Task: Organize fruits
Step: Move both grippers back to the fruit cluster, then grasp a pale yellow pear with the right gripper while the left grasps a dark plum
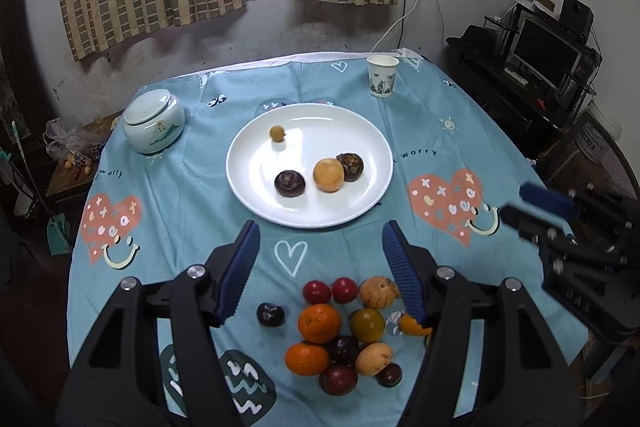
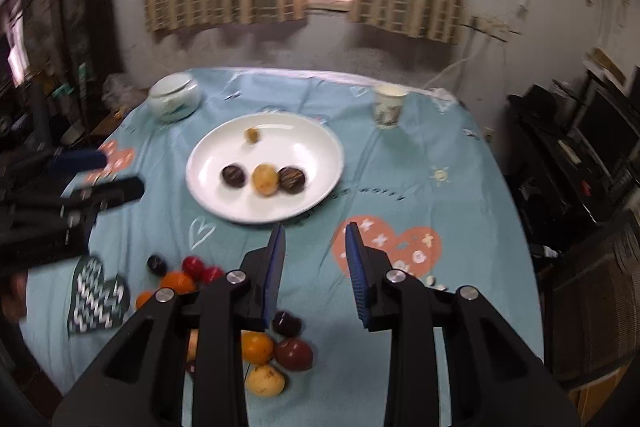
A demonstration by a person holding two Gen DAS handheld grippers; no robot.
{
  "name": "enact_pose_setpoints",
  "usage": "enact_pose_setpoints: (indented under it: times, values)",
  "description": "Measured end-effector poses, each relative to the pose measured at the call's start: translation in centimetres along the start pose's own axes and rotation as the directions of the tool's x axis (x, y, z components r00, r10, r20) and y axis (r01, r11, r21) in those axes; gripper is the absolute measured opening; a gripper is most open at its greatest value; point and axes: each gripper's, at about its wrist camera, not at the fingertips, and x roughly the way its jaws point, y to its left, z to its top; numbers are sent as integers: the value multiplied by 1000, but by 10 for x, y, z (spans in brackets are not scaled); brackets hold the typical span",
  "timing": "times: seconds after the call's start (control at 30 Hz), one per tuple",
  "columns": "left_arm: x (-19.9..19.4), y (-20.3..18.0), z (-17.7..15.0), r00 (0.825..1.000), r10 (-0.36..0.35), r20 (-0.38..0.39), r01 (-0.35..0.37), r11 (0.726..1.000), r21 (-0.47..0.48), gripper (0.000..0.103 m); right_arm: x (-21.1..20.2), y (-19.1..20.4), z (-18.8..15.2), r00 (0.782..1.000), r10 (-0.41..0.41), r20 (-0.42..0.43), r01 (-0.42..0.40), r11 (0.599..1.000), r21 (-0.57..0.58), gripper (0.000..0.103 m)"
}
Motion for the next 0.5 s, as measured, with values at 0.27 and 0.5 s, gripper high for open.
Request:
enact_pose_setpoints:
  times: [0.27, 0.5]
  values:
    - [-5, 32, -64, 995, 1, -103, -8, 998, -63, 68, 31, 14, -121, 945, 209, -251, -219, 976, -11, 31]
    - [-1, 28, -115, 973, -42, -225, 27, 997, -70, 68, 60, 24, -131, 937, 219, -273, -222, 975, 21, 32]
